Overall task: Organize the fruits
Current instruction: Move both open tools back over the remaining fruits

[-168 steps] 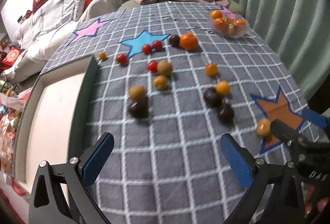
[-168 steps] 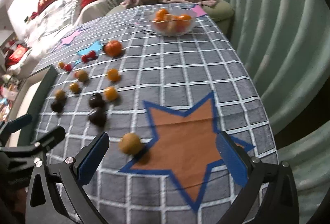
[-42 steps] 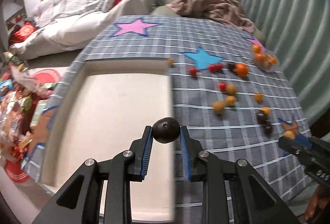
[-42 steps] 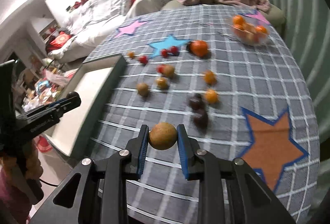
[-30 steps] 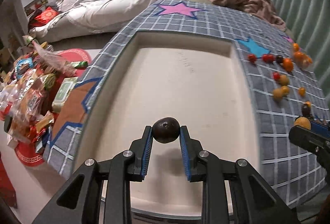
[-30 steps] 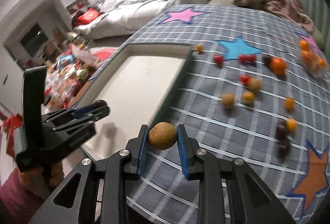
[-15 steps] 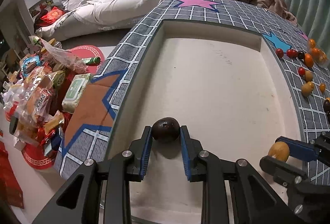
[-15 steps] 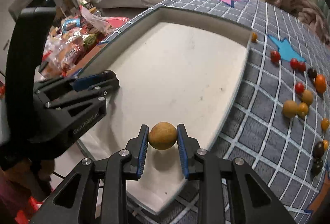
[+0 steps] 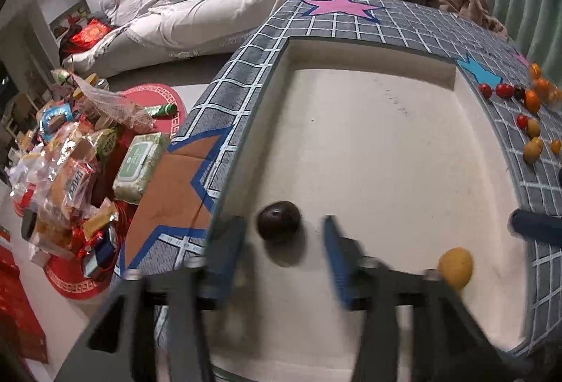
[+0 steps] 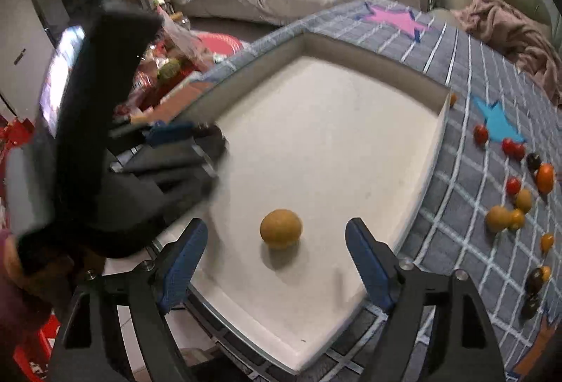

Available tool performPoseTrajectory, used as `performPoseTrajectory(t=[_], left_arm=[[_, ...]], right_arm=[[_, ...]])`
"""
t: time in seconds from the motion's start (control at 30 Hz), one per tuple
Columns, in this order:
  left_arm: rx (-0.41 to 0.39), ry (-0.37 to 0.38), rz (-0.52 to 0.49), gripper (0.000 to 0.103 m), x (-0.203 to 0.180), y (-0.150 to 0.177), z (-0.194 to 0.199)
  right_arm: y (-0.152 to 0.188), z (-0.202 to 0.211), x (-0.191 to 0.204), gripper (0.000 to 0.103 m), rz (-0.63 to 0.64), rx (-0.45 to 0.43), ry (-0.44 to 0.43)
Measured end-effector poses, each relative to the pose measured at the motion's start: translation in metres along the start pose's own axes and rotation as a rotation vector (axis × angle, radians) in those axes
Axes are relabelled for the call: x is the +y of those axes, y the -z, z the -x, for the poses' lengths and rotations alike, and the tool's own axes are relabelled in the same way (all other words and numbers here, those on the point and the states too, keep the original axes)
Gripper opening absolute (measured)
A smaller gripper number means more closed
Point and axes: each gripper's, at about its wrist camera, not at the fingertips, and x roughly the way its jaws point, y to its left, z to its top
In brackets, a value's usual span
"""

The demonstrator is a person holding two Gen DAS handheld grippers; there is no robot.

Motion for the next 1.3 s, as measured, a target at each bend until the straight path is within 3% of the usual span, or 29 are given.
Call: performPoseTrajectory(t=[0.03,0.1,0.17,0.4,0.73,1.0,1.3], left_arm=[[-0.003,-0.006,0.009,0.079,0.001,0.000,0.002],[-0.024,-0.013,0.026,0.084,0.001,0.001,0.008],[-0.020,0.003,0.022,0.084,-0.003,0.001,0.014],[-0.068,0.081,-0.055,0.084,-0.041,-0.002,0.051],[-0.085,0.232,-0.260,0.084,-0.150,0.002,0.086],[-0.049,0.207,-0.360,0.084,-0.209,0.011,0.074],[-0.027,0.162,-0.331,0.084,-0.229,-0.009,0.043]], right_arm=[[-0.002,0.004,-0.003,0.085,0.000,-0.014,0.008],[-0.003,0.016,-0.013,0.091,-0.022,-0.039,0.006],[-0.001,0.027,-0.026,0.103,-0.056,-0.065,0.006],[0.029,0.051,-0.084,0.103,-0.172,-0.062,0.080],[0.114,0.070,-0.168,0.103,-0.394,0.004,0.209],[0.142,0.078,-0.200,0.103,-0.450,0.007,0.268],[0.144,0.062,-0.211,0.103,-0.450,0.018,0.272]])
